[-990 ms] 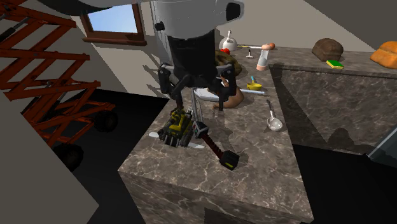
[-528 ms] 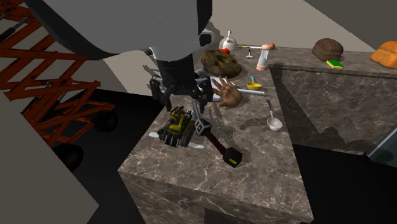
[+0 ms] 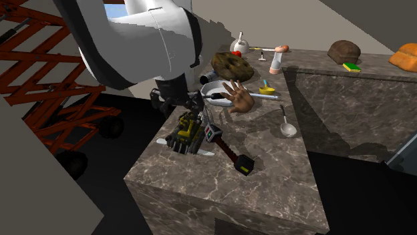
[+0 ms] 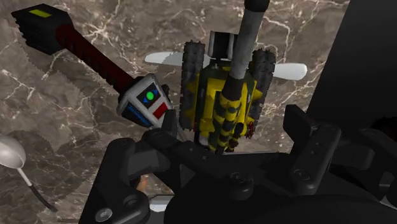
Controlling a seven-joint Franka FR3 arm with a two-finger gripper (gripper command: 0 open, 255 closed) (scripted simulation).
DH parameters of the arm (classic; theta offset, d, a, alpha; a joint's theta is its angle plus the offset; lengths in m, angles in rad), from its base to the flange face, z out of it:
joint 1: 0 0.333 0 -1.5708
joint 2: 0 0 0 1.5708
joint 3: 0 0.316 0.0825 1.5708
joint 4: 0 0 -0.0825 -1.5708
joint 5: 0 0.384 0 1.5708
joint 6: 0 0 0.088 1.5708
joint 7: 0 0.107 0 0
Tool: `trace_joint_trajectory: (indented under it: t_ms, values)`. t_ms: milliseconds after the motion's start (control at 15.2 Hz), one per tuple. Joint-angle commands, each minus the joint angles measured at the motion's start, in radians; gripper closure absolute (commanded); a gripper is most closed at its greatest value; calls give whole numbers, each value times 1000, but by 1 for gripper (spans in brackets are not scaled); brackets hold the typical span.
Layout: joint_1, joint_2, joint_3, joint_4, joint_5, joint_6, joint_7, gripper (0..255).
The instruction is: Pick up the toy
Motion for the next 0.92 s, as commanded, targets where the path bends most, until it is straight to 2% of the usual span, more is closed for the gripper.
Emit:
trace_joint_trajectory:
  t_ms: [0, 528, 594, 858]
  values:
    - [17, 37, -11, 20, -28, 13, 27, 0]
    - [41, 103, -45, 17, -88, 75, 75, 0]
    - [41, 103, -45, 16, -88, 76, 75, 255]
    - [40, 103, -45, 15, -88, 77, 75, 255]
